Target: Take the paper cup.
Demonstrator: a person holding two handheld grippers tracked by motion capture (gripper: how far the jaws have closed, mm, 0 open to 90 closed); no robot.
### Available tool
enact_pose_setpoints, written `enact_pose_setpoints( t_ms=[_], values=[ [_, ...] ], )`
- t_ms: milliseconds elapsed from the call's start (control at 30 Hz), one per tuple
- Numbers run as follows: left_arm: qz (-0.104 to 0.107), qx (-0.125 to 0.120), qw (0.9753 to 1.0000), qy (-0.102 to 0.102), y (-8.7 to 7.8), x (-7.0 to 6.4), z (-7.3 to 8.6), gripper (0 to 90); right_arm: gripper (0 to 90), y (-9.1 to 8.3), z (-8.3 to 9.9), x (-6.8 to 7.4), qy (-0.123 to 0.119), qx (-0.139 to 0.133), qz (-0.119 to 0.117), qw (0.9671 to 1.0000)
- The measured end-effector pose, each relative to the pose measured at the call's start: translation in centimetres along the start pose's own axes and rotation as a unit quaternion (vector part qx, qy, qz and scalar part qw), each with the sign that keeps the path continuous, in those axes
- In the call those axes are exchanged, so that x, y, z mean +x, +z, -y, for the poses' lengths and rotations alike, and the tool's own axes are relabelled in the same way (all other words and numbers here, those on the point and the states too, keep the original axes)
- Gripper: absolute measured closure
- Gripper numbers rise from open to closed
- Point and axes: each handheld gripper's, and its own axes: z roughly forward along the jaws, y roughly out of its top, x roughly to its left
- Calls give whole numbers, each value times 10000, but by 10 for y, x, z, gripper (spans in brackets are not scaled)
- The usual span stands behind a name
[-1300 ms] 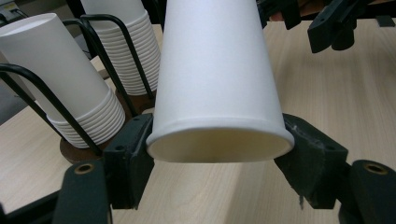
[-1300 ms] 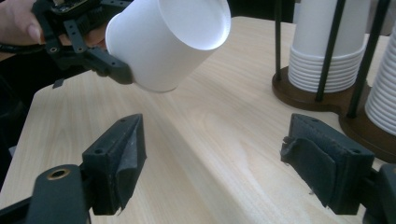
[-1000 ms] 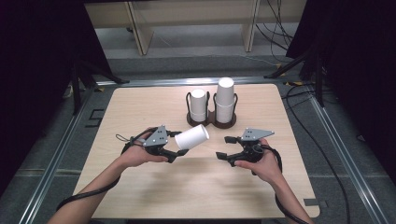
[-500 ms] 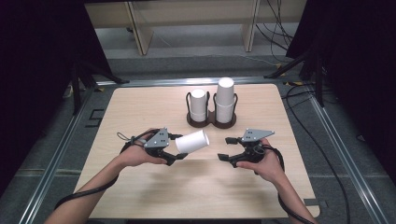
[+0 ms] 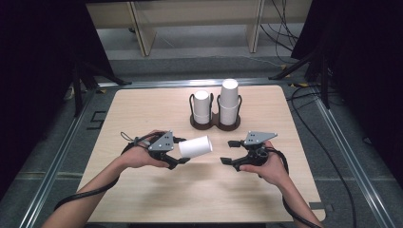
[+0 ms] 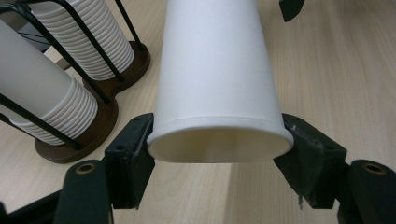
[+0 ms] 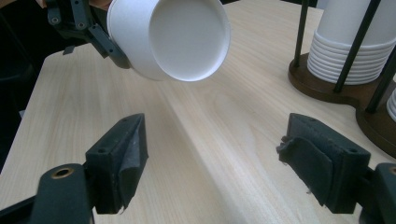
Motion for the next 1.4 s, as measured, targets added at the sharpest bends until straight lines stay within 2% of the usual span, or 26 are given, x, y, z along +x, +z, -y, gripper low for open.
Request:
enact_pose_setpoints(
  t_ms=[133, 300, 433, 467, 533, 700, 767, 833, 867, 900, 1000, 1333, 1400],
  values=[
    [51, 90, 9999, 93, 1, 1, -3, 310, 226, -1, -1, 1, -7, 37, -81, 10000],
    [111, 185, 9996, 180, 3, 2, -6, 310, 233, -2, -2, 0, -112, 66, -67, 9999],
    [166, 285, 9991, 253, 4, 2, -8, 311, 235, -2, -1, 2, 33, 143, -115, 9998],
    [190, 273, 9991, 246, 4, 2, -8, 311, 235, -1, -1, 1, -111, 105, -85, 9998],
    [211, 354, 9988, 279, 3, 2, -9, 311, 236, -1, -2, 2, -36, 178, -131, 9997],
    [230, 331, 9987, 311, 4, 2, -9, 311, 235, -1, -3, 1, -145, 226, -129, 9996],
    [294, 443, 9980, 351, 4, 2, -10, 311, 235, -1, -4, 0, -233, 239, -130, 9994],
    [291, 439, 9979, 377, 5, 1, -10, 311, 235, -1, -4, 0, -242, 260, -141, 9993],
    [320, 465, 9976, 402, 5, 2, -11, 311, 236, 0, -3, 2, -120, 272, -176, 9994],
    [325, 524, 9973, 411, 5, 2, -12, 311, 236, -1, -3, 3, -104, 315, -164, 9993],
    [342, 546, 9970, 435, 5, 2, -13, 311, 241, 1, -3, 1, -226, 322, -184, 9991],
    [374, 697, 9953, 562, 8, 2, -16, 311, 240, 2, -4, 2, -194, 406, -251, 9987],
    [362, 726, 9950, 582, 9, 2, -16, 312, 241, 2, -4, 2, -275, 409, -163, 9987]
  ],
)
